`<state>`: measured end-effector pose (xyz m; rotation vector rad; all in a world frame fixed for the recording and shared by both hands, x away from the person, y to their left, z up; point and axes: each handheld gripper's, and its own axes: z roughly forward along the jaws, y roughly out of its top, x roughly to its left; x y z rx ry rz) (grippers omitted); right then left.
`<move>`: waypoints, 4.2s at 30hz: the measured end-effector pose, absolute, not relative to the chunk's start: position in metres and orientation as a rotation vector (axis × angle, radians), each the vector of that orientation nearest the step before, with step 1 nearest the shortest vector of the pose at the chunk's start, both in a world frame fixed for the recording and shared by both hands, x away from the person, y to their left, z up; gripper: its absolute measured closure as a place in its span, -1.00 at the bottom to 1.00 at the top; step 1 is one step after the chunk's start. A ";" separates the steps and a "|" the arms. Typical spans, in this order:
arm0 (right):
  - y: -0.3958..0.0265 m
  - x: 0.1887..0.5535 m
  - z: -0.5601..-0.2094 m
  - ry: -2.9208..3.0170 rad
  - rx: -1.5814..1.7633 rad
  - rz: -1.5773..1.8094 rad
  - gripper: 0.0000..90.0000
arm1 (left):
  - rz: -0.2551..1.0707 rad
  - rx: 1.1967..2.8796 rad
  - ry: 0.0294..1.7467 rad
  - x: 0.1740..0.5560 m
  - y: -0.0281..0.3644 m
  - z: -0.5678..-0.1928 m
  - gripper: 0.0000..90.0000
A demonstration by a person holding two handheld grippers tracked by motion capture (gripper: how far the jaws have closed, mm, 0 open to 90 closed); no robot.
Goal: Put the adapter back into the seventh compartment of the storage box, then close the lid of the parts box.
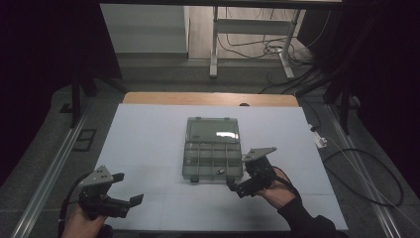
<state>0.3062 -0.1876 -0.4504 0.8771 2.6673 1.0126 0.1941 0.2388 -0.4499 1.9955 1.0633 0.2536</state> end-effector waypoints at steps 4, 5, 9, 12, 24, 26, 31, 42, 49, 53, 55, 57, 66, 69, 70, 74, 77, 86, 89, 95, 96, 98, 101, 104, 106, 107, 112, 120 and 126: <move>-0.192 0.305 -0.448 2.663 0.884 1.024 -1.00 | 0.254 1.996 1.064 0.194 0.239 -0.450 -0.99; -0.193 0.304 -0.448 2.661 0.887 1.025 -1.00 | 0.253 1.995 1.064 0.194 0.239 -0.450 -0.99; -0.197 0.303 -0.447 2.661 0.889 1.026 -1.00 | 0.254 1.997 1.063 0.194 0.239 -0.450 -0.99; -0.200 0.301 -0.446 2.662 0.894 1.025 -1.00 | 0.254 1.997 1.063 0.194 0.239 -0.450 -0.99; -0.210 0.296 -0.443 2.640 0.903 1.023 -1.00 | 0.254 1.997 1.064 0.194 0.239 -0.450 -0.99; -0.213 0.294 -0.443 2.634 0.907 1.023 -1.00 | 0.252 1.997 1.064 0.194 0.239 -0.450 -0.99; -0.218 0.292 -0.442 2.626 0.918 1.019 -1.00 | 0.250 1.996 1.064 0.194 0.239 -0.450 -0.99; -0.234 0.286 -0.439 2.589 0.966 1.022 -1.00 | 0.246 1.996 1.065 0.195 0.239 -0.450 -0.99; -0.244 0.282 -0.438 2.578 0.987 1.029 -1.00 | 0.245 1.994 1.067 0.195 0.239 -0.450 -0.99; -0.248 0.280 -0.437 2.568 1.002 1.038 -1.00 | 0.245 1.995 1.067 0.195 0.239 -0.450 -0.99; -0.253 0.278 -0.436 2.555 1.015 1.044 -1.00 | 0.246 1.996 1.067 0.195 0.239 -0.450 -0.99; -0.254 0.278 -0.436 2.550 1.019 1.046 -1.00 | 0.246 1.995 1.068 0.195 0.239 -0.450 -0.99; -0.268 0.271 -0.434 2.524 1.037 1.049 -1.00 | 0.248 1.996 1.070 0.195 0.238 -0.450 -0.99; -0.275 0.268 -0.434 2.509 1.053 1.048 -1.00 | 0.249 1.995 1.071 0.195 0.239 -0.450 -0.99; -0.275 0.268 -0.434 2.509 1.053 1.048 -1.00 | 0.247 1.995 1.071 0.195 0.238 -0.450 -0.99; -0.283 0.265 -0.433 2.483 1.074 1.053 -1.00 | 0.250 1.996 1.072 0.195 0.238 -0.450 -0.99; -0.288 0.263 -0.433 2.462 1.094 1.058 -1.00 | 0.251 1.995 1.075 0.195 0.238 -0.450 -0.99; -0.304 0.255 -0.433 2.396 1.161 1.045 -1.00 | 0.256 1.995 1.082 0.195 0.238 -0.450 -0.99; -0.309 0.252 -0.432 2.374 1.185 1.044 -1.00 | 0.258 1.997 1.081 0.195 0.238 -0.450 -0.99; -0.318 0.247 -0.433 2.350 1.215 1.032 -1.00 | 0.259 1.998 1.082 0.195 0.238 -0.450 -0.99; -0.319 0.246 -0.434 2.347 1.220 1.031 -1.00 | 0.258 1.999 1.081 0.195 0.238 -0.450 -0.99; -0.321 0.244 -0.434 2.341 1.224 1.030 -1.00 | 0.257 1.999 1.082 0.195 0.237 -0.450 -0.99; -0.324 0.242 -0.433 2.328 1.234 1.041 -1.00 | 0.258 2.003 1.082 0.195 0.237 -0.450 -0.99; -0.326 0.240 -0.432 2.318 1.237 1.044 -1.00 | 0.258 2.004 1.081 0.195 0.237 -0.450 -0.99; -0.326 0.240 -0.432 2.314 1.240 1.041 -1.00 | 0.257 2.003 1.082 0.195 0.237 -0.450 -0.99; -0.326 0.240 -0.432 2.311 1.241 1.039 -1.00 | 0.257 2.003 1.082 0.195 0.237 -0.450 -0.99; -0.325 0.240 -0.433 2.321 1.235 1.021 -1.00 | 0.263 2.013 1.082 0.195 0.236 -0.450 -0.99; -0.325 0.240 -0.433 2.330 1.233 1.021 -1.00 | 0.263 2.074 1.100 0.198 0.229 -0.450 -0.98; -0.323 0.241 -0.433 2.339 1.224 1.013 -1.00 | 0.282 2.069 1.095 0.200 0.229 -0.449 -1.00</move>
